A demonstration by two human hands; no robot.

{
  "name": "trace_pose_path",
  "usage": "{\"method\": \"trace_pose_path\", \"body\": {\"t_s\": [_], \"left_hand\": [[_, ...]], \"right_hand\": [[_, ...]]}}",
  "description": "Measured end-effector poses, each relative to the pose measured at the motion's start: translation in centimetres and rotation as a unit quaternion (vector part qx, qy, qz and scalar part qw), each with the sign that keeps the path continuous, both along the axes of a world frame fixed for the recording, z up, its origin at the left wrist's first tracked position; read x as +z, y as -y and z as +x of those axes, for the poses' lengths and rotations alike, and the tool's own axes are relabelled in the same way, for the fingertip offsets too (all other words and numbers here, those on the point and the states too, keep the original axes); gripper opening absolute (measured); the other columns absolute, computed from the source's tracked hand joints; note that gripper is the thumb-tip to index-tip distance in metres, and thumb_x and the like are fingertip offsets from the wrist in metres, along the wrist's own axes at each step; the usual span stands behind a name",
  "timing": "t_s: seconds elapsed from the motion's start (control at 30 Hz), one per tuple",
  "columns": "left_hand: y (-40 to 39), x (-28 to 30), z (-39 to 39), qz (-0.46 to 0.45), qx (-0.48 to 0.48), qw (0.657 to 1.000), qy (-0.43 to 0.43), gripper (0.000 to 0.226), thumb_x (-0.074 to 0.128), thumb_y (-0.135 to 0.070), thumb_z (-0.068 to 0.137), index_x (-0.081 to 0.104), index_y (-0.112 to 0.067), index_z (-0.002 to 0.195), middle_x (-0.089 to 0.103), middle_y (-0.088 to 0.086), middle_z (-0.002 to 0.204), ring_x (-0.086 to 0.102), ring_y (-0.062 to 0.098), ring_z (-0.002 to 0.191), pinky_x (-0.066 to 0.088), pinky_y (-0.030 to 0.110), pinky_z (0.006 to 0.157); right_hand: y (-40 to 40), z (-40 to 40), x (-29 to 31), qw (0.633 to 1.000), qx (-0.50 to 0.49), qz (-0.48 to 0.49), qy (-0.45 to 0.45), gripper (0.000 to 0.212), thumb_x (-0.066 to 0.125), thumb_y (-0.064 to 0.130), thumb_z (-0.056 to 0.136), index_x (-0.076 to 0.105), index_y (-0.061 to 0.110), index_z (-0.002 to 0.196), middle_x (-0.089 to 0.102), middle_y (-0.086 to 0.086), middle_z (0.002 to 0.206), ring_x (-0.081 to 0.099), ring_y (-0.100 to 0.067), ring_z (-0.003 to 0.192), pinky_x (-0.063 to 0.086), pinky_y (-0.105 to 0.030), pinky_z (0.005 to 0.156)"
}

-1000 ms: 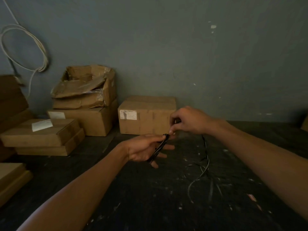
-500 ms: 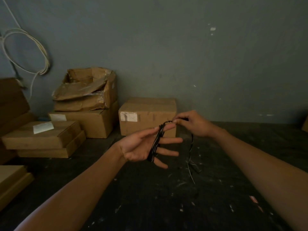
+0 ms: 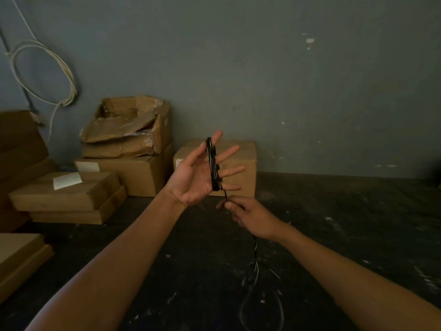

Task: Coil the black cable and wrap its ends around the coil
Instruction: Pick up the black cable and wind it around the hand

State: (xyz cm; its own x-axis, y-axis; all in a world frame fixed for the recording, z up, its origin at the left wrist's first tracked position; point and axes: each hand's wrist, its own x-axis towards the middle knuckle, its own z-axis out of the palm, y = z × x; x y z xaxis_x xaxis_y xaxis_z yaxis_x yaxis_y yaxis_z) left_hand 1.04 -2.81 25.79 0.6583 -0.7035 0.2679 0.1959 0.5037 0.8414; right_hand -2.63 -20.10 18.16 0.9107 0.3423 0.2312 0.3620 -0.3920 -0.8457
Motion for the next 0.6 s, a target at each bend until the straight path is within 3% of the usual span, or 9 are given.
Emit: {"method": "trace_pose_path", "body": {"t_s": [0.17,0.37,0.43,0.53,0.6], "left_hand": [[-0.2,-0.6,0.7,0.005,0.064,0.998,-0.008,0.038,0.032,-0.046,0.100,0.050,-0.045,0.133,0.043,0.007,0.151,0.046,0.046,0.130,0.038,0.073,0.096],[0.1,-1.7,1.4,0.022,0.129,0.991,-0.019,0.036,0.033,-0.047,0.100,0.049,-0.048,0.132,0.037,0.005,0.154,0.039,0.045,0.135,0.027,0.075,0.102],[0.4,-1.7,1.4,0.032,0.153,0.988,-0.011,0.035,0.032,-0.046,0.101,0.048,-0.048,0.132,0.035,0.003,0.155,0.035,0.045,0.137,0.024,0.074,0.105],[0.4,-1.9,1.5,0.073,0.186,0.980,0.004,0.040,0.029,-0.044,0.101,0.039,-0.047,0.140,0.028,0.002,0.158,0.027,0.042,0.141,0.018,0.071,0.109],[0.2,-2.5,1.6,0.100,0.194,0.976,0.004,0.042,0.030,-0.042,0.102,0.038,-0.044,0.142,0.026,0.002,0.159,0.023,0.041,0.143,0.022,0.064,0.109]], "right_hand": [[-1.2,-1.3,0.0,0.999,0.008,-0.039,0.022,0.026,0.039,0.027,0.103,0.059,0.021,0.119,0.048,0.011,0.071,0.048,0.004,0.056,0.038,-0.012,0.054],[-1.7,-2.1,1.5,0.992,-0.006,-0.121,0.042,0.020,0.043,0.028,0.101,0.059,0.026,0.113,0.058,-0.004,0.075,0.054,-0.018,0.065,0.047,-0.041,0.061],[-1.6,-2.4,2.1,0.990,-0.010,-0.135,0.045,0.017,0.045,0.028,0.101,0.061,0.026,0.107,0.061,-0.005,0.078,0.056,-0.019,0.065,0.048,-0.038,0.062],[-1.4,-2.8,3.3,0.985,-0.016,-0.163,0.050,0.019,0.048,0.029,0.100,0.065,0.020,0.099,0.056,0.004,0.068,0.048,-0.006,0.054,0.040,-0.024,0.054],[-1.1,-3.0,4.4,0.980,-0.025,-0.184,0.067,0.014,0.051,0.030,0.098,0.063,0.027,0.091,0.055,0.008,0.066,0.047,-0.002,0.051,0.037,-0.020,0.051]]}}
